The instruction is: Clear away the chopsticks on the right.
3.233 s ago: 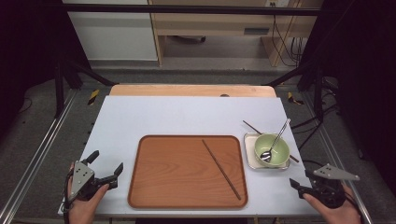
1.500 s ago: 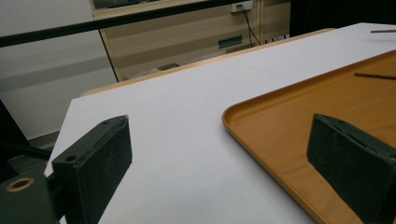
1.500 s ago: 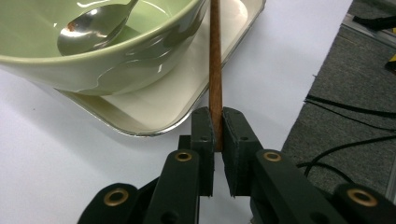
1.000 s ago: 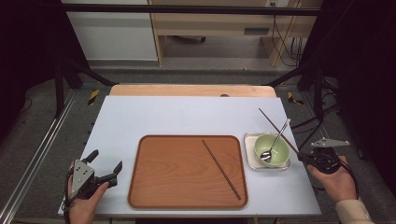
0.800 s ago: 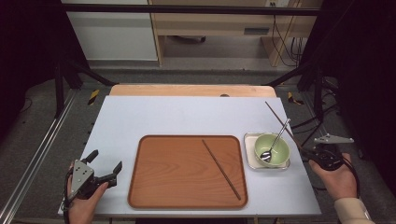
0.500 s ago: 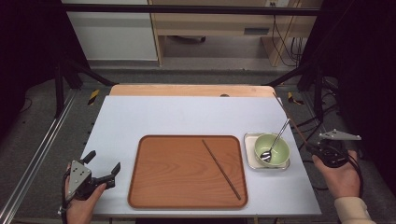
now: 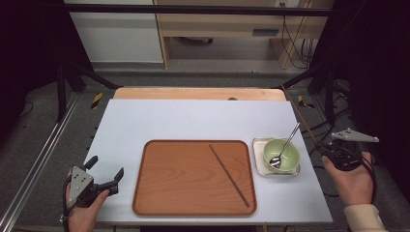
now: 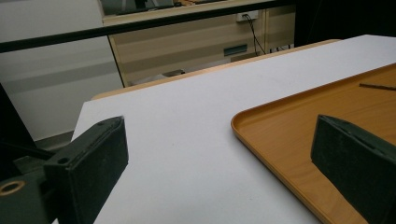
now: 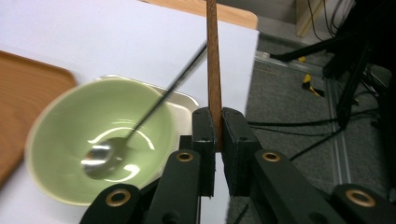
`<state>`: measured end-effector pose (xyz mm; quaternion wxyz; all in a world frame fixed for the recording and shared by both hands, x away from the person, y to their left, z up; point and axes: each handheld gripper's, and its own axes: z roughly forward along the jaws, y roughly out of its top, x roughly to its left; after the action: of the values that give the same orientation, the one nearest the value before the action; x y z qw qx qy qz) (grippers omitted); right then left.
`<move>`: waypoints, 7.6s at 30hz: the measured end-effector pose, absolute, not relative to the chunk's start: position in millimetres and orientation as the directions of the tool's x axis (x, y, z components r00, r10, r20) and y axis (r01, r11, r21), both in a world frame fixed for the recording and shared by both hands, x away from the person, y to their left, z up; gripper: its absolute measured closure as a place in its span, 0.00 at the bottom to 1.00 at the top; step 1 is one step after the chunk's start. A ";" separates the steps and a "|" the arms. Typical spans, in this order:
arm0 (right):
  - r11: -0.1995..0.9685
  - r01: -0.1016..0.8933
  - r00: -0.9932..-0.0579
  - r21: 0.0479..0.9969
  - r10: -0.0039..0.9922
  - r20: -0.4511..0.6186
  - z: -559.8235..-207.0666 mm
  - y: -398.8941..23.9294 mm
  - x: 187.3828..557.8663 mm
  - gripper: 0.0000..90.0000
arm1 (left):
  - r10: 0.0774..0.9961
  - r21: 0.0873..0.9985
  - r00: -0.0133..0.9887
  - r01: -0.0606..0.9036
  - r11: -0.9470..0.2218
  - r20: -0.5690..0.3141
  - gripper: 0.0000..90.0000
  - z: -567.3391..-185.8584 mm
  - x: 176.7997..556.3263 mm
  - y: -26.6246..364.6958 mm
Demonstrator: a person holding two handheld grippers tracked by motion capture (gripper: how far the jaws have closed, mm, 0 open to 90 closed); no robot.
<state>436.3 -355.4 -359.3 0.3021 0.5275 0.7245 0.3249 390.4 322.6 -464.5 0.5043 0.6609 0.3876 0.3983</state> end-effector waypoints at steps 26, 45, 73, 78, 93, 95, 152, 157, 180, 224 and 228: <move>0.300 0.533 -0.501 0.791 0.866 0.009 -354.8 -227.5 409.0 0.94 | 0.916 0.979 0.381 0.103 -0.175 0.123 0.04 -464.3 389.7 323.2; 0.285 0.593 -0.515 0.753 0.854 0.082 -398.2 -196.7 384.5 0.94 | 0.916 0.979 0.383 0.102 -0.175 0.124 0.04 -464.1 389.2 322.6; 0.299 0.632 -0.524 0.715 0.845 0.109 -420.0 -181.3 362.7 0.94 | 0.918 0.980 0.377 0.101 -0.172 0.123 0.05 -463.8 389.2 324.5; 0.302 0.640 -0.524 0.706 0.844 0.113 -424.6 -179.3 360.4 0.94 | 0.917 0.980 0.378 0.099 -0.174 0.124 0.05 -463.7 389.2 324.4; 0.329 0.674 -0.506 0.661 0.858 0.090 -444.7 -172.6 350.0 0.94 | 0.917 0.980 0.379 0.098 -0.175 0.126 0.05 -463.5 389.1 323.7; 0.332 0.685 -0.500 0.649 0.861 0.087 -448.8 -172.6 348.4 0.94 | 0.917 0.980 0.378 0.098 -0.174 0.125 0.05 -463.5 389.0 323.8; 0.312 0.620 -0.552 0.720 0.825 0.118 -448.7 -180.4 367.1 0.62 | 0.890 0.979 0.444 0.119 -0.169 0.100 0.07 -452.3 387.8 312.0; 0.293 0.621 -0.550 0.727 0.824 0.137 -445.1 -177.3 386.2 0.53 | 0.888 0.978 0.452 0.135 -0.162 0.084 0.06 -445.3 387.0 307.9; 0.174 0.439 -0.553 0.881 0.826 0.112 -400.9 -188.6 452.9 0.13 | 0.849 0.950 0.523 0.222 -0.219 0.073 0.04 -410.1 408.5 251.1; 0.059 0.324 -0.214 0.944 0.977 0.013 -426.8 -307.3 367.2 0.12 | 0.532 0.750 0.847 0.347 -0.563 0.007 1.00 -444.8 473.1 71.5; 0.051 0.322 -0.216 0.945 0.976 0.021 -428.2 -308.7 367.4 0.12 | 0.517 0.711 0.856 0.365 -0.602 -0.002 1.00 -454.1 477.4 62.0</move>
<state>367.4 -308.7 -428.2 0.3567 0.5144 0.6311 0.4581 477.4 62.0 -454.1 0.3710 0.8890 0.2481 0.1026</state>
